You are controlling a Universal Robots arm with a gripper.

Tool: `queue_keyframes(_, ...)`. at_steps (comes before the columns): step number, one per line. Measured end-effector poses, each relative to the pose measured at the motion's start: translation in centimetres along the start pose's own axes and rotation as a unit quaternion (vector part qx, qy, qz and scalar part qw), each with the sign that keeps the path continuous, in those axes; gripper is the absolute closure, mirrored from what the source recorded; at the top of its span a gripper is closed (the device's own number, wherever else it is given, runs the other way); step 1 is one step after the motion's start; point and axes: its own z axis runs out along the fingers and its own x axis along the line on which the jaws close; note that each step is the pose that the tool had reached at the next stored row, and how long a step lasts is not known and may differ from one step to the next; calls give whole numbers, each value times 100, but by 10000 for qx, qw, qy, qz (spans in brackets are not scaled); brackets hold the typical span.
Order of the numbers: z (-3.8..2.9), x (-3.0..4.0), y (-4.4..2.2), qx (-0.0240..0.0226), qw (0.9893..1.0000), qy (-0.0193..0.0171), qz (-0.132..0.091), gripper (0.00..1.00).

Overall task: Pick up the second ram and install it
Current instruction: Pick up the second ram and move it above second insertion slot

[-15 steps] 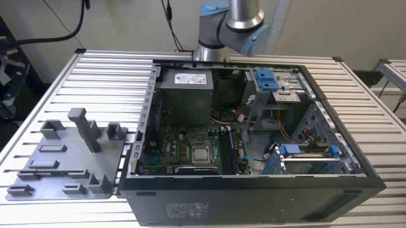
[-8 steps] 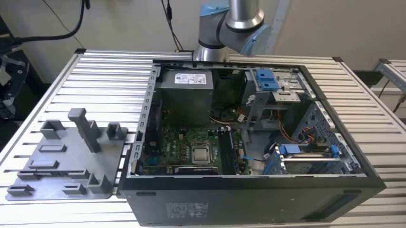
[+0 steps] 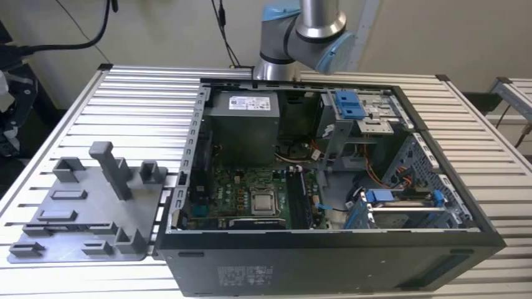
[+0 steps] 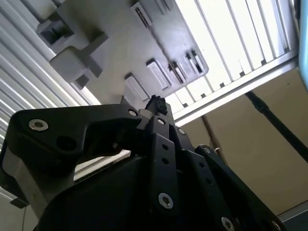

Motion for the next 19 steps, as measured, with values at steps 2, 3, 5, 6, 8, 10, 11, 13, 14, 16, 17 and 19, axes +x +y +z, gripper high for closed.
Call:
queue_keyframes(2, 0, 0, 0, 1, 10000, 5, -96, 89)
queue_keyframes(3, 0, 0, 0, 2, 9999, 7, -146, 89)
queue_keyframes(5, 0, 0, 0, 3, 9997, 12, -251, 89)
queue_keyframes(6, 0, 0, 0, 3, 9995, 15, -302, 89)
queue_keyframes(8, 0, 0, 0, 4, 9992, 20, -400, 89)
queue_keyframes(10, 0, 0, 0, 5, 9987, 26, -504, 89)
queue_keyframes(11, 0, 0, 0, 6, 9985, 28, -552, 89)
queue_keyframes(13, 0, 0, 0, 7, 9979, 32, -646, 89)
queue_keyframes(14, 0, 0, 0, 7, 9976, 35, -690, 89)
queue_keyframes(16, 0, 0, 0, 8, 9969, 39, -781, 89)
queue_keyframes(17, 0, 0, 0, 8, 9966, 41, -825, 89)
queue_keyframes(19, 0, 0, 0, 9, 9958, 46, -917, 89)
